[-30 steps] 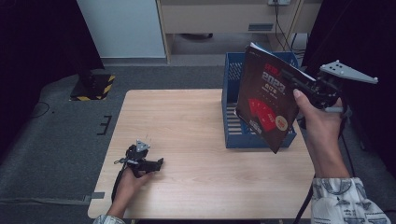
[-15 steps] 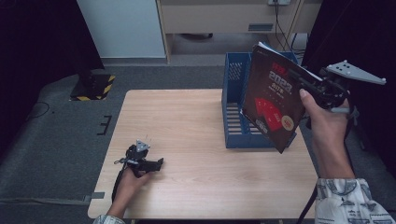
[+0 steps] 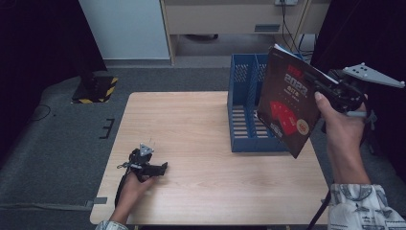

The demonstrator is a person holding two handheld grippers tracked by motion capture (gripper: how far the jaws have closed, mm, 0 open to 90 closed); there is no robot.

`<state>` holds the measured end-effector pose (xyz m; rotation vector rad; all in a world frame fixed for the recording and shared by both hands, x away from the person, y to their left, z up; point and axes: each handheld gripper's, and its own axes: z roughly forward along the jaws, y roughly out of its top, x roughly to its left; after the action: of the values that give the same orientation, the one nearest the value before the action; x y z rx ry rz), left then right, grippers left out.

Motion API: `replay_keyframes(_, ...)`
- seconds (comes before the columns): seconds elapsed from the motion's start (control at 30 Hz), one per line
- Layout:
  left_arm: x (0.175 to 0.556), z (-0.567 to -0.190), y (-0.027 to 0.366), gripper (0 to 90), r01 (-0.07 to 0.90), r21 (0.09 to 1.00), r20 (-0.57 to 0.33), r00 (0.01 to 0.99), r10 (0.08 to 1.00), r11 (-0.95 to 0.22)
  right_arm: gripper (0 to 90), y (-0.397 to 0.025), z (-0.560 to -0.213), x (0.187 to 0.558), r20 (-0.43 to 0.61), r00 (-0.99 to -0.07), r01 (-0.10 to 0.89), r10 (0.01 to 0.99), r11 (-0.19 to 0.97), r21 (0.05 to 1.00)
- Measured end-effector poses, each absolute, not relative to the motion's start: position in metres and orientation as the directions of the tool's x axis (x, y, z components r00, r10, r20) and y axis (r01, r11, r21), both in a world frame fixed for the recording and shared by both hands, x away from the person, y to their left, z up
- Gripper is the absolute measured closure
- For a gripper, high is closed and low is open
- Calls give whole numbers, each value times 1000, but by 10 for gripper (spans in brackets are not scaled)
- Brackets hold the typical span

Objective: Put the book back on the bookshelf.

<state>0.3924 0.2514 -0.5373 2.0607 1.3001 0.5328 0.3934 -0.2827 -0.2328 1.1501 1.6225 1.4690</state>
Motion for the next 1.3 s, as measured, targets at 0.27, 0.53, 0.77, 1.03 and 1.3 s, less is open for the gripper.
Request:
replay_keyframes(0.27,392,-537,251,0,644,700,3,429,903,-308,871,-292,-237,389,74,-376,177,924,-7,984)
replay_keyframes(0.53,392,-537,251,0,645,700,1,428,904,-306,871,-306,-240,385,85,-350,178,933,-23,984)
replay_keyframes(0.77,392,-537,251,0,645,701,1,426,905,-305,871,-316,-240,381,93,-330,179,939,-34,983)
replay_keyframes(1.03,392,-537,251,0,646,701,1,425,905,-304,871,-320,-241,385,94,-313,186,945,-36,982)
replay_keyframes(1.3,392,-537,250,0,646,701,1,424,906,-303,871,-322,-242,388,96,-294,193,951,-39,980)
